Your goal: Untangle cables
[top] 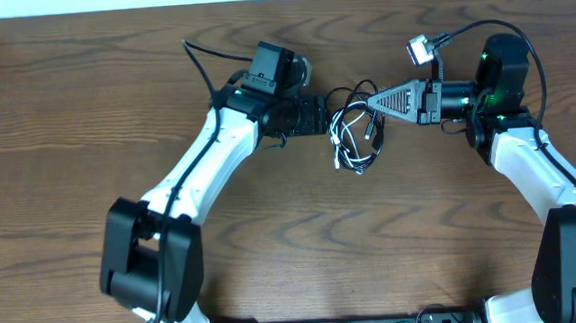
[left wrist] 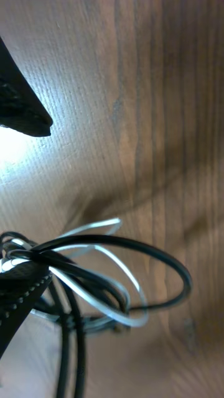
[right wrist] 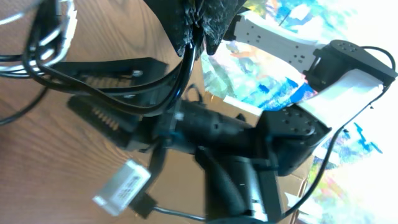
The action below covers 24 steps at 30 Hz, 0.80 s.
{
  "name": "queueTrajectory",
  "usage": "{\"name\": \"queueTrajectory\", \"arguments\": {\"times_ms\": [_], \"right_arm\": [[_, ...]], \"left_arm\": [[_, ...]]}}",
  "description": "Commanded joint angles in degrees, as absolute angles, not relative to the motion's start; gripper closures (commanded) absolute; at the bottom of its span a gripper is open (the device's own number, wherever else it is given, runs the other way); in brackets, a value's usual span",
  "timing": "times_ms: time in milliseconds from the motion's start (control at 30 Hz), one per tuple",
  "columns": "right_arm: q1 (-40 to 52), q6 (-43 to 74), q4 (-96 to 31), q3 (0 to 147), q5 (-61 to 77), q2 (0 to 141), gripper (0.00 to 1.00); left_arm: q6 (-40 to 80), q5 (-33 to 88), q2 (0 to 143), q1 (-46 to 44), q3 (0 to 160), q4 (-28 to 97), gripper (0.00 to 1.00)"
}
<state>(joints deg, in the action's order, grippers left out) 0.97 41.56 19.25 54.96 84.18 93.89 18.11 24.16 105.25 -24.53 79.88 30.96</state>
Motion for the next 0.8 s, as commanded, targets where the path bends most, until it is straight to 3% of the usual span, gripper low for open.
{"name": "queueTrajectory", "arguments": {"times_ms": [0, 233, 500, 633, 767], "right_arm": [[0.86, 37.85, 15.99, 55.33, 83.94, 92.58, 0.99], [1.39, 29.12, 4.82, 55.33, 79.55, 92.58, 0.99], [1.58, 24.05, -1.65, 55.33, 76.73, 92.58, 0.99], [1.58, 23.68, -2.66, 55.33, 75.64, 92.58, 0.99], [1.61, 23.68, -2.85, 55.33, 75.53, 92.58, 0.99]], "left_arm": [[17.26, 25.12, 108.92, -24.49, 79.64, 29.98, 0.31], [12.67, 40.77, 115.28, -24.51, 79.64, 22.41, 0.31], [12.69, 47.68, 119.44, -24.49, 79.64, 14.22, 0.33], [12.69, 48.45, 119.81, -24.51, 79.64, 12.25, 0.48], [12.67, 48.42, 119.81, -24.51, 79.61, 12.27, 0.69]]}}
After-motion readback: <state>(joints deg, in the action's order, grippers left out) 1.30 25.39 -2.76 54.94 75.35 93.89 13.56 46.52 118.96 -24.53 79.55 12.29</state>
